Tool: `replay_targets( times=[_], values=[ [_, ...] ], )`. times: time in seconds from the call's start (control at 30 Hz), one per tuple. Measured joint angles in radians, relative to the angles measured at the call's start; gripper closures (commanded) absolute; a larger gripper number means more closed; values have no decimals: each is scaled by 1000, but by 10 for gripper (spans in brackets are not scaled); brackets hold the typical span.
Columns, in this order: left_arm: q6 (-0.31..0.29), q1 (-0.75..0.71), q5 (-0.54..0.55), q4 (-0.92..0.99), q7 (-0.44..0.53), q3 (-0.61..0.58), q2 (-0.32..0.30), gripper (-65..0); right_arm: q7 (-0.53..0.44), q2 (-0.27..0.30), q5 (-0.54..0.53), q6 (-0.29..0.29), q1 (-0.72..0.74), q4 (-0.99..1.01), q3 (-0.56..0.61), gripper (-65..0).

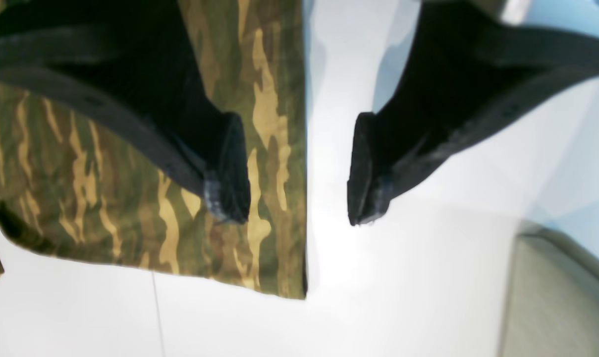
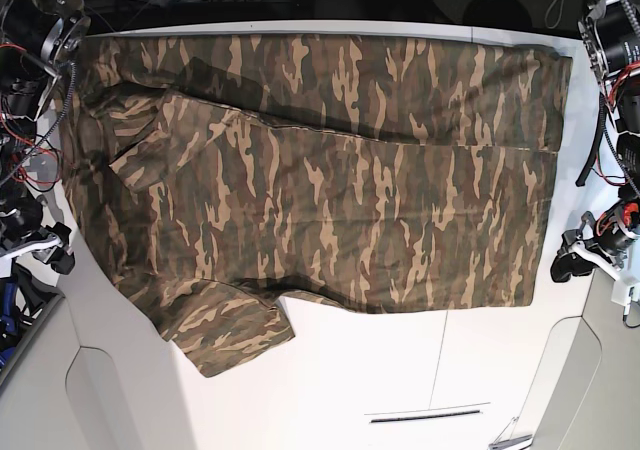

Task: Fold the T-shirt properly
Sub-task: 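Move both grippers to the shirt's side edges midway along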

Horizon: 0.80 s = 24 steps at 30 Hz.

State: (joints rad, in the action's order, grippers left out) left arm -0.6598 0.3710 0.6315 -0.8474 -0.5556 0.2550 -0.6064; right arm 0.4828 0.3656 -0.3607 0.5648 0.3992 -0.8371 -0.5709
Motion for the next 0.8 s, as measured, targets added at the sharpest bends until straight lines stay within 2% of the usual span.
replay_targets(
  times=[0.1,0.2,0.6,0.8],
  values=[
    [5,0,-14,26,38,0,2,-348,-35,0,23,0,0,34,0,-295],
    [50,1,-48,50,59,1,8,-348,-62,0,57,0,0,71,0,-295],
    [49,0,-48,98,59,0,84,-348,-116,-3,71,4,4,137,-1,-295],
    [50,0,-47,98,63,1,101,-348,-128,-18,73,5,8,145,-1,-295]
  ],
)
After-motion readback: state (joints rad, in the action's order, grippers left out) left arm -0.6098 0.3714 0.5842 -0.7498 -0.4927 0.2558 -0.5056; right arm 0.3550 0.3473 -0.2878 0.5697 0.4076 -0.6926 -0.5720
